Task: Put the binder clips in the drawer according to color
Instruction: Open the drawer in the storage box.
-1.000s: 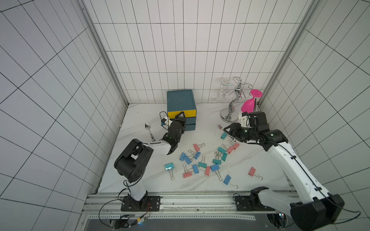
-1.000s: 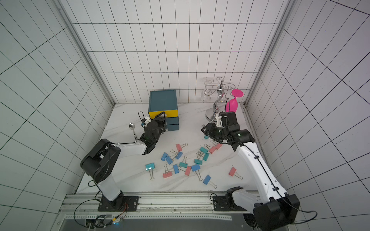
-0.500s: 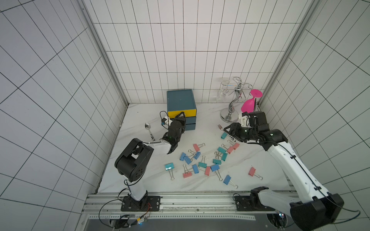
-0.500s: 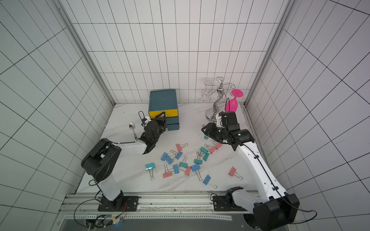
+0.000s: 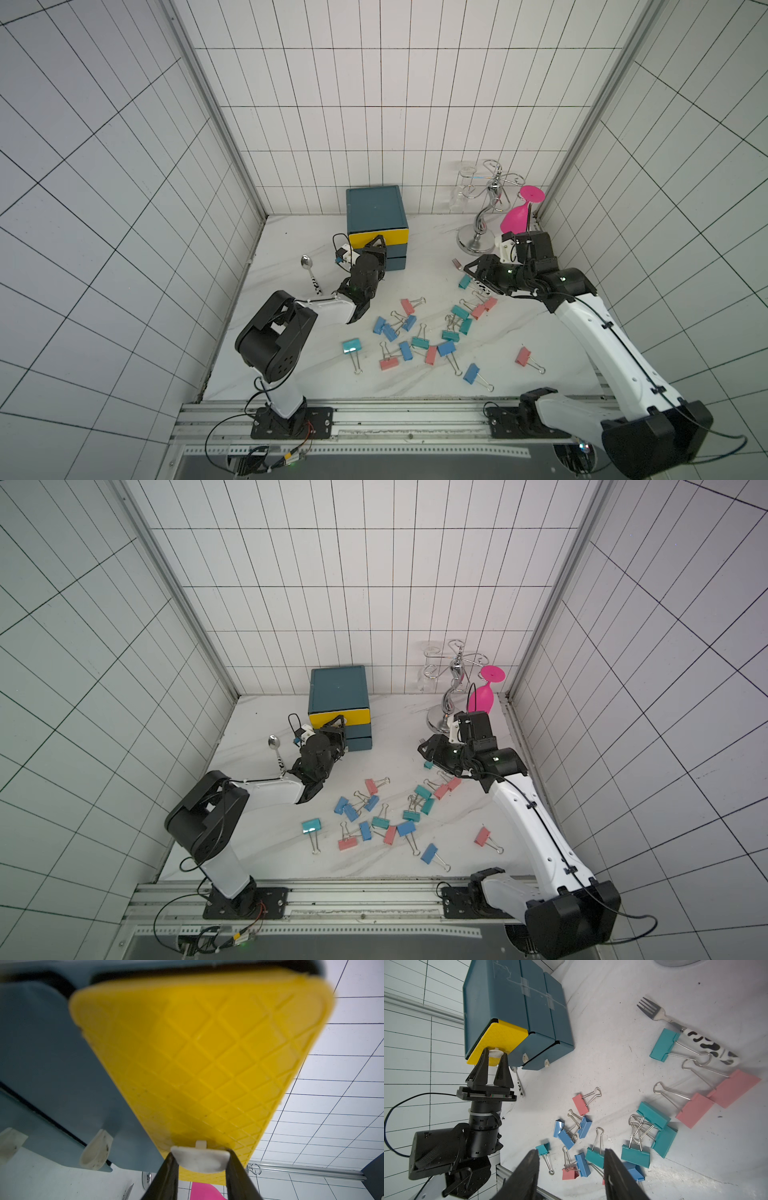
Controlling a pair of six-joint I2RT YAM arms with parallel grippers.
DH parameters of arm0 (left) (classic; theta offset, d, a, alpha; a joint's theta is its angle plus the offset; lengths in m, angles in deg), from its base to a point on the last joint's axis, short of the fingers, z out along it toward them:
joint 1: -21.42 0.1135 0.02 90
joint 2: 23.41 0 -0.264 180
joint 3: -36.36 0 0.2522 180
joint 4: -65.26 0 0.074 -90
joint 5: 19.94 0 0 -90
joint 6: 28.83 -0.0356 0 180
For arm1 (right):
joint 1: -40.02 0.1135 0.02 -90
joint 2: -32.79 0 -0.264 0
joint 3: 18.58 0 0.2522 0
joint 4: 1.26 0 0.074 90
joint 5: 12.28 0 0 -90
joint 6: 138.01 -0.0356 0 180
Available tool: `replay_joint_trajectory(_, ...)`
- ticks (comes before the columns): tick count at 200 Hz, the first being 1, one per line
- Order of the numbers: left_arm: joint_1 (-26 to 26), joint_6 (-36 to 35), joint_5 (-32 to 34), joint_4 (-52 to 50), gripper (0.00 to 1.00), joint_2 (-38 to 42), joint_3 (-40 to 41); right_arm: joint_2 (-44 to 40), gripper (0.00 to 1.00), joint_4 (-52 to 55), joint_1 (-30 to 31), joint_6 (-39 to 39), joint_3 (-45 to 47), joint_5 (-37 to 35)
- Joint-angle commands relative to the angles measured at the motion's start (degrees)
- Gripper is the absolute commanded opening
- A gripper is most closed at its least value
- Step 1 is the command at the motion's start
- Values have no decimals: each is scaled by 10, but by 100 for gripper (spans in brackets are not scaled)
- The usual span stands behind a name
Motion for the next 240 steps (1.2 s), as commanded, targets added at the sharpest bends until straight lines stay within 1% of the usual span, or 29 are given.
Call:
replay_joint_trajectory(1, -19, 2, 15, -1, 34, 38, 17, -8, 53, -10, -8, -3, 8, 6)
replay_joint_trajectory(37, -58, 17, 49, -20, 34, 79, 57, -16, 53, -15, -7, -8, 18, 11)
replay_joint_trajectory(82, -107, 40, 95, -34, 34, 113, 93, -23, 52, -18, -8, -10, 28, 12)
replay_joint_trajectory(115, -117, 43, 99, -53, 35, 127, 101, -26, 52, -19, -7, -13, 33, 16)
replay_joint_trajectory(148, -118, 54, 94, -39, 42, 109, 101, -25, 52, -13, -7, -6, 30, 16)
replay_joint_trajectory(162, -119, 57, 84, -39, 42, 103, 98, -25, 52, -9, -8, -1, 27, 13)
replay_joint_trajectory(186, -125, 62, 88, -55, 42, 107, 95, -23, 52, -3, -8, 3, 22, 10)
replay_joint_trajectory(193, -126, 63, 88, -62, 44, 110, 95, -20, 53, -1, -8, 6, 20, 10)
replay_joint_trajectory(200, -128, 65, 89, -71, 49, 114, 94, -19, 54, 2, -7, 9, 18, 9)
replay_joint_trajectory(215, -133, 69, 93, -96, 67, 124, 94, -16, 57, 13, -9, 14, 11, 3)
replay_joint_trajectory(240, -135, 75, 94, -127, 82, 142, 98, -9, 64, 26, -11, 19, 5, 0)
